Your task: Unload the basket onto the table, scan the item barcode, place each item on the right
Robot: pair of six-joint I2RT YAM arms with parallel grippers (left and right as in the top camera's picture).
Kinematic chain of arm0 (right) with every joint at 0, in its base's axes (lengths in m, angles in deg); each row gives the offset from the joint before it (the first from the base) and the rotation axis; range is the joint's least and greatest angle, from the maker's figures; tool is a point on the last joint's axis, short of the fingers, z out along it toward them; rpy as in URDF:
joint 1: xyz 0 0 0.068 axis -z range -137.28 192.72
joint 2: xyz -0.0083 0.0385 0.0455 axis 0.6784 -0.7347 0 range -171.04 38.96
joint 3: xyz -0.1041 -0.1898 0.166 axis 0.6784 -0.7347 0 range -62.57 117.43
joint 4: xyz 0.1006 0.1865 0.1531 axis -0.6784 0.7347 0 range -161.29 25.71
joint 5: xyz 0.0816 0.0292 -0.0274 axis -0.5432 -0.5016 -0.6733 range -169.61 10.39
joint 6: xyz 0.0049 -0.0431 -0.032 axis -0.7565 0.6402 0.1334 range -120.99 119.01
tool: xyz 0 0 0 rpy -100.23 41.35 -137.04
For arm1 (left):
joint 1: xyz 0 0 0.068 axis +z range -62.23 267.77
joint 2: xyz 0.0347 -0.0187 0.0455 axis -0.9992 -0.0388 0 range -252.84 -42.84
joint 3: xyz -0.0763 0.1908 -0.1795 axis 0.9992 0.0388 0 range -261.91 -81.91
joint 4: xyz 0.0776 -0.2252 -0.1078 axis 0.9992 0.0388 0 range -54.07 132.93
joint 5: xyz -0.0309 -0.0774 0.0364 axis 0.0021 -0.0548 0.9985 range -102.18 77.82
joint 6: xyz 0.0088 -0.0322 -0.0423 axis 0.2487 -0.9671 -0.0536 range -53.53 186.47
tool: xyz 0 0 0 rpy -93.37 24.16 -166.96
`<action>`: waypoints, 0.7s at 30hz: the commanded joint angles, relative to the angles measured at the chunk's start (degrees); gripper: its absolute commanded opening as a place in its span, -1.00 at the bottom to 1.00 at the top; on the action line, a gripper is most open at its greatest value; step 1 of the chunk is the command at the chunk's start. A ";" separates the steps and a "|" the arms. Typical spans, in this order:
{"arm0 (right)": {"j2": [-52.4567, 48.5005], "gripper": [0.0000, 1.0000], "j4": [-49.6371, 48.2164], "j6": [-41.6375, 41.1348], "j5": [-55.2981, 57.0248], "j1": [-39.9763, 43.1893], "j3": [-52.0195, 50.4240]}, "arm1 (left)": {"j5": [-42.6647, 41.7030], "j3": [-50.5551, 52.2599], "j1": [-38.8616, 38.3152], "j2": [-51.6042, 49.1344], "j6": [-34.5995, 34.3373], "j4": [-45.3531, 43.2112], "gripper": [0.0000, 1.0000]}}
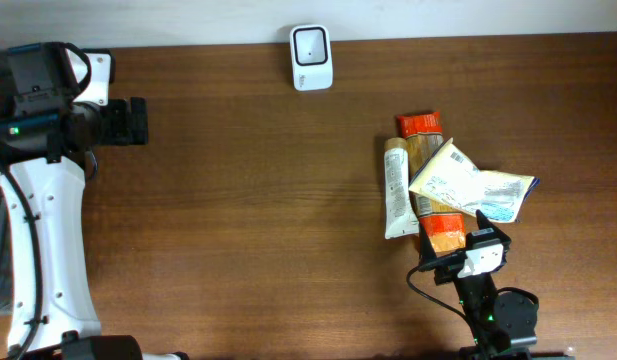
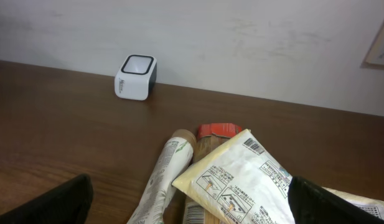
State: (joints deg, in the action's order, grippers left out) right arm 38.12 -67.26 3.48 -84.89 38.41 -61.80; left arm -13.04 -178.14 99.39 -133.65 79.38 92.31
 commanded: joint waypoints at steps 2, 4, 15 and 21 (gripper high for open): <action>0.66 0.97 0.04 -0.44 -0.28 0.22 -0.46 | -0.39 -0.20 0.17 0.13 0.90 -0.07 0.98; 0.66 0.97 0.04 -0.44 -0.28 0.22 -0.46 | -0.39 -0.20 0.17 0.13 0.90 -0.07 0.98; 0.66 0.97 0.04 -0.44 -0.28 0.22 -0.46 | -0.39 0.00 -7.87 11.89 0.90 3.63 0.98; 0.63 0.97 0.04 -0.44 -0.28 0.22 -0.46 | -1.75 26.97 -7.87 28.15 0.90 -17.51 0.98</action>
State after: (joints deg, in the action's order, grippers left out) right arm 38.23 -67.30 3.46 -84.89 38.41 -61.80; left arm -13.24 -164.15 91.70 -113.54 79.38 86.93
